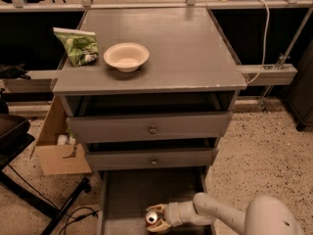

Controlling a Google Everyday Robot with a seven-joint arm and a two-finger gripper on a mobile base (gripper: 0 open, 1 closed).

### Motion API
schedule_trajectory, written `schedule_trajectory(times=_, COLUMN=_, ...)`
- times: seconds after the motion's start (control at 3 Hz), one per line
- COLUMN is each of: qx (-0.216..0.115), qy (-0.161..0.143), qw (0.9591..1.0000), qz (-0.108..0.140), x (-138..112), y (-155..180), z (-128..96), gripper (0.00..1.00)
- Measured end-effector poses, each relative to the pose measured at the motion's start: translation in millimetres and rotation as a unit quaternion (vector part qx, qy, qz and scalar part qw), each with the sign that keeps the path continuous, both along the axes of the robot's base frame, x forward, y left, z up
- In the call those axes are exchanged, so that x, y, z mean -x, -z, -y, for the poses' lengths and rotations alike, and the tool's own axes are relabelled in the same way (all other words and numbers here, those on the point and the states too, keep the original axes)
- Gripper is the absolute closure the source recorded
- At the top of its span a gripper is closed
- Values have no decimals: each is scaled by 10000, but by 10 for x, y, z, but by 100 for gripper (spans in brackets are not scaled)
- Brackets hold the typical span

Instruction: Pick coke can from bottom drawer and place on counter

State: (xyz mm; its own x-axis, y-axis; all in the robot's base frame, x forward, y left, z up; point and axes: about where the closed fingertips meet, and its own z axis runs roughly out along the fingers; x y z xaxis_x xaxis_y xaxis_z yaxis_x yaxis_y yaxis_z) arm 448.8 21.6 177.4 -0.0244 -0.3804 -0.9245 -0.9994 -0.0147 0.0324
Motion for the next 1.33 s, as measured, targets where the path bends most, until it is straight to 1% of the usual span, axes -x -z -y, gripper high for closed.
schedule_trajectory(times=0.33, qx=0, qy=0, qw=10000, qz=0, x=0, y=-1, z=0, gripper=74)
schedule_trajectory(times=0.67, qx=-33, qy=-14, qw=10000, qz=-9, x=133, y=-264, z=72, gripper=96)
schedule_trajectory(times=1.0, qx=-90, qy=374, qw=9992, qz=136, x=170, y=-1134, z=449, gripper=100)
schedule_trajectory(times=1.33, qx=-388, qy=615, qw=9974, qz=-10, x=454, y=-2160, z=690, gripper=100)
